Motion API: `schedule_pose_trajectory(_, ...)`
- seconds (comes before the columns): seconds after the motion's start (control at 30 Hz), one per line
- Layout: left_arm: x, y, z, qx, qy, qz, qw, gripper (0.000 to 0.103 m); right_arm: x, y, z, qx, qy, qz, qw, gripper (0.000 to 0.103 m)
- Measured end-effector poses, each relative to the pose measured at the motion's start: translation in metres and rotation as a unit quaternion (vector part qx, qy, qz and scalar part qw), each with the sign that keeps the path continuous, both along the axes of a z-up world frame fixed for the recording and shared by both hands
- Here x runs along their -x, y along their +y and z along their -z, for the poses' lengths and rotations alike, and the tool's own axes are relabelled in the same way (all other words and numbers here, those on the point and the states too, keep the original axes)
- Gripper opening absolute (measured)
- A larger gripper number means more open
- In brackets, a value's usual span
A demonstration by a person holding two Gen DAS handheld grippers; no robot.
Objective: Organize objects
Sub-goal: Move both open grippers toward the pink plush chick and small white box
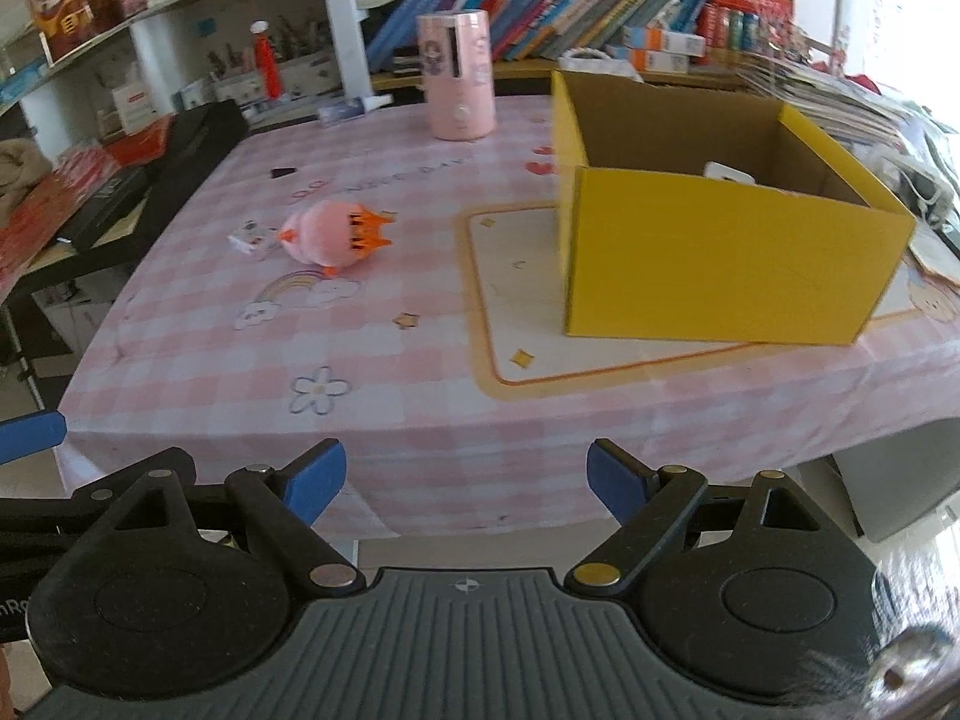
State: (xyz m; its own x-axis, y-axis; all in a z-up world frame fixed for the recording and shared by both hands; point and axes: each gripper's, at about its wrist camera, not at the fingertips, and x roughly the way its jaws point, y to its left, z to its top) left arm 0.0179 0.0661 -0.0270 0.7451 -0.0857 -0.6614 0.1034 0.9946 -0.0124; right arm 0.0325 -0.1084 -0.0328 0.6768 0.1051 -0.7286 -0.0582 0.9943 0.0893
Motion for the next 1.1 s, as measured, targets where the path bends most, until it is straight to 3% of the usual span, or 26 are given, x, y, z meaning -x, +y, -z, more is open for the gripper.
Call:
schedule_pose_trajectory(0.63, -0.001, 0.033, -0.004, 0.010, -0.011, -0.035, 0.9993, 0.099, -0.012, 0.039, -0.008, 0.011, -0.015, -0.044, 0.999, 0.087)
schedule_pose_trajectory(1.1, -0.046, 0.037, -0.003, 0.013, -0.007, -0.060, 0.9981, 0.099, -0.060, 0.045, -0.005, 0.008, -0.012, -0.068, 0.998, 0.087)
